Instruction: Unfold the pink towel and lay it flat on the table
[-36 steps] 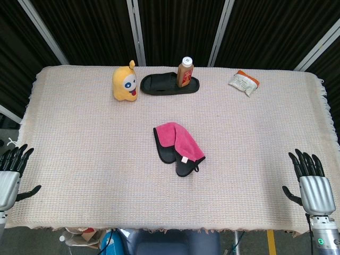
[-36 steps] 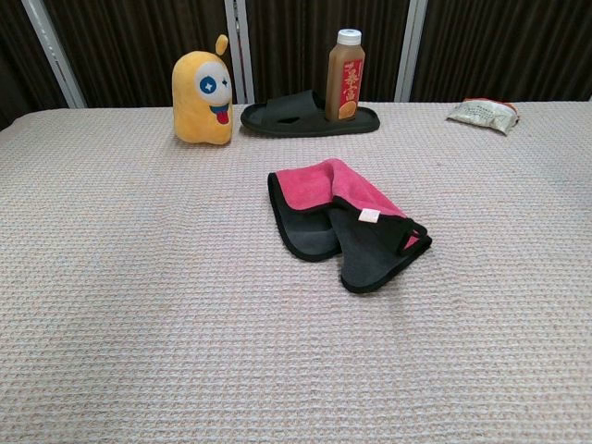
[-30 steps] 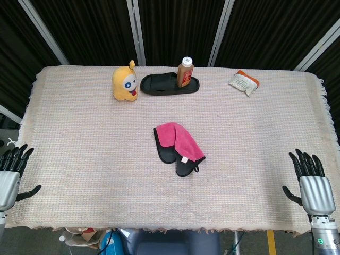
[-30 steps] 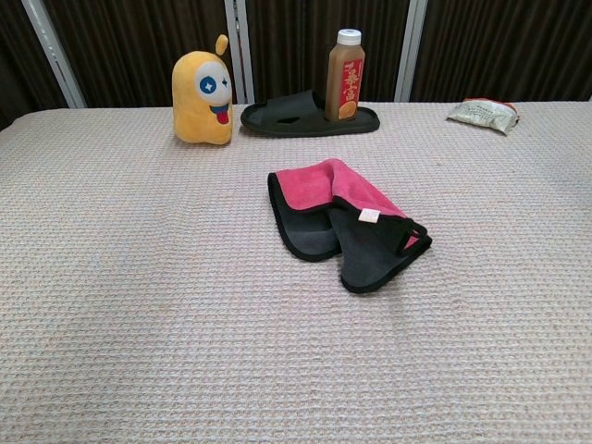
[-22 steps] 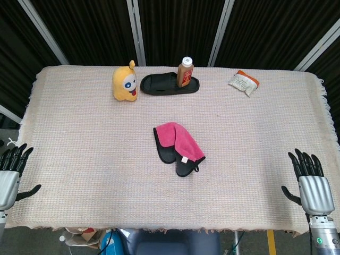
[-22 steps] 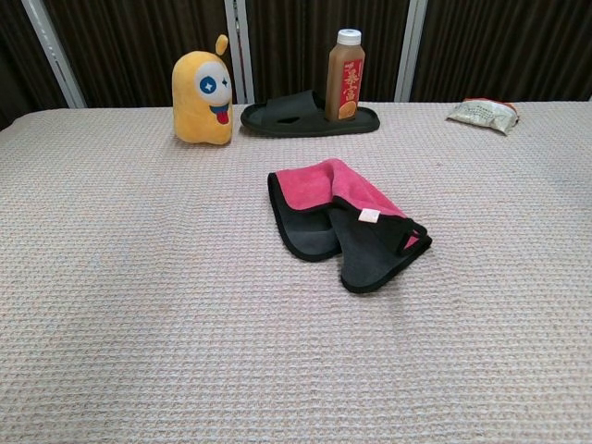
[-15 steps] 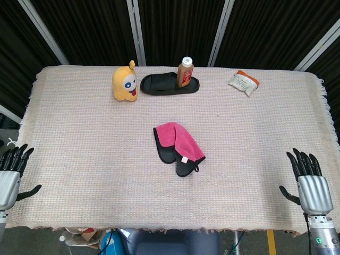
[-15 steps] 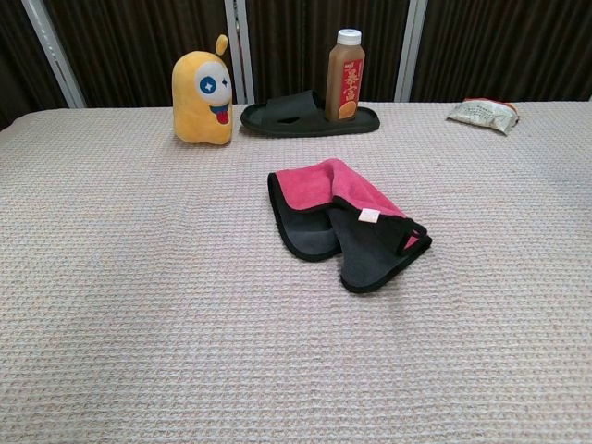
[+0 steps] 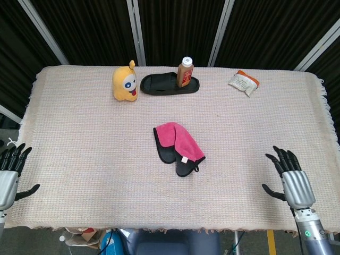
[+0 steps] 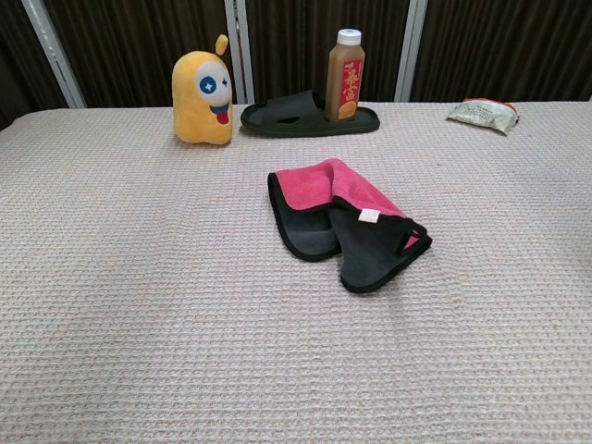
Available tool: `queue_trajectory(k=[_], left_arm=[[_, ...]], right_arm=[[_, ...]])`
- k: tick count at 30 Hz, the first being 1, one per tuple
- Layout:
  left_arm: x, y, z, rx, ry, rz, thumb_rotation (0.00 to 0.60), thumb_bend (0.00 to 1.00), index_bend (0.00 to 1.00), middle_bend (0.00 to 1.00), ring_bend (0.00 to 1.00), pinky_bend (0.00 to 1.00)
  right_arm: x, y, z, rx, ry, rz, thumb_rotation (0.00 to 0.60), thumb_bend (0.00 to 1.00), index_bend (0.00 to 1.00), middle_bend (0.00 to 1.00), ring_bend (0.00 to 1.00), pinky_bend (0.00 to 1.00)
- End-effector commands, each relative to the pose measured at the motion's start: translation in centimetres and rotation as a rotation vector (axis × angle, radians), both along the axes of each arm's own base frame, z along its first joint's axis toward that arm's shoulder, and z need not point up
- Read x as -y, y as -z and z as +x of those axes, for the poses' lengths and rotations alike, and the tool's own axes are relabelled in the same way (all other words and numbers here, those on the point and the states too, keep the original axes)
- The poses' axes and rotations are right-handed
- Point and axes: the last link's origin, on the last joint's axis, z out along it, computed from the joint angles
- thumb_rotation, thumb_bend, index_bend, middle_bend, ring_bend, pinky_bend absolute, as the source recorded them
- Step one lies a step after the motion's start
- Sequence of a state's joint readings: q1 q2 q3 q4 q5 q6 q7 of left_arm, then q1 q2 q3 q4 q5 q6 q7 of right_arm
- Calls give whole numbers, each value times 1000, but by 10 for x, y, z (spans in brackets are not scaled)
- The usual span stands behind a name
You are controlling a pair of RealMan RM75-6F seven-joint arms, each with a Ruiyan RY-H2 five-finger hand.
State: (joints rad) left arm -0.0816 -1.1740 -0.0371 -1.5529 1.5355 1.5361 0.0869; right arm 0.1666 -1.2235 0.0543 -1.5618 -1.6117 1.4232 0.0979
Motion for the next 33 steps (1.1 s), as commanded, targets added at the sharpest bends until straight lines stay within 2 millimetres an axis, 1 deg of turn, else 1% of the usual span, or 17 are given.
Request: queue_trajectory(k=[1, 2, 3, 5, 7, 9, 10, 15, 18, 23, 27, 33], left_arm=[[0, 0, 1, -5, 4, 2, 600, 0, 0, 0, 0, 0], [0, 1, 1, -7, 5, 2, 600, 0, 0, 0, 0, 0], [0, 1, 1, -11, 9, 2, 600, 0, 0, 0, 0, 0], [0, 2, 2, -15, 14, 2, 600, 0, 0, 0, 0, 0], [0, 3, 3, -17, 18, 2, 600, 0, 0, 0, 0, 0], [0, 4, 4, -12, 19, 1, 600, 0, 0, 0, 0, 0], [0, 4, 4, -6, 19, 0, 600, 0, 0, 0, 0, 0], [-1, 3, 3, 2, 19, 2, 600, 0, 0, 0, 0, 0], [-1, 2, 2, 7, 14, 3, 600, 0, 0, 0, 0, 0], [-3, 2, -1, 8, 5, 3, 600, 0, 0, 0, 0, 0], [-4, 2, -3, 4, -2, 5, 600, 0, 0, 0, 0, 0], [-5, 1, -6, 2, -11, 10, 600, 0, 0, 0, 0, 0]], right_arm=[[14, 24, 20, 12, -81, 63, 600, 214, 360, 113, 35, 82], [17, 29, 25, 16, -101, 70, 600, 214, 378, 126, 44, 87], [21, 38, 34, 24, -129, 80, 600, 214, 390, 134, 49, 87], [26, 51, 47, 49, -159, 98, 600, 214, 395, 138, 53, 87], [32, 70, 66, 100, -182, 138, 600, 214, 396, 137, 53, 87], [35, 84, 79, 133, -186, 167, 600, 214, 396, 137, 53, 87], [37, 93, 89, 155, -186, 185, 600, 214, 395, 137, 53, 87], [45, 120, 124, 200, -200, 225, 600, 214, 388, 137, 53, 87], [51, 132, 139, 197, -212, 217, 600, 214, 388, 137, 52, 87], [64, 149, 154, 200, -201, 186, 600, 214, 387, 138, 59, 87], [76, 156, 158, 216, -175, 148, 600, 214, 388, 137, 68, 87], [87, 162, 158, 217, -153, 107, 600, 214, 388, 138, 69, 87]])
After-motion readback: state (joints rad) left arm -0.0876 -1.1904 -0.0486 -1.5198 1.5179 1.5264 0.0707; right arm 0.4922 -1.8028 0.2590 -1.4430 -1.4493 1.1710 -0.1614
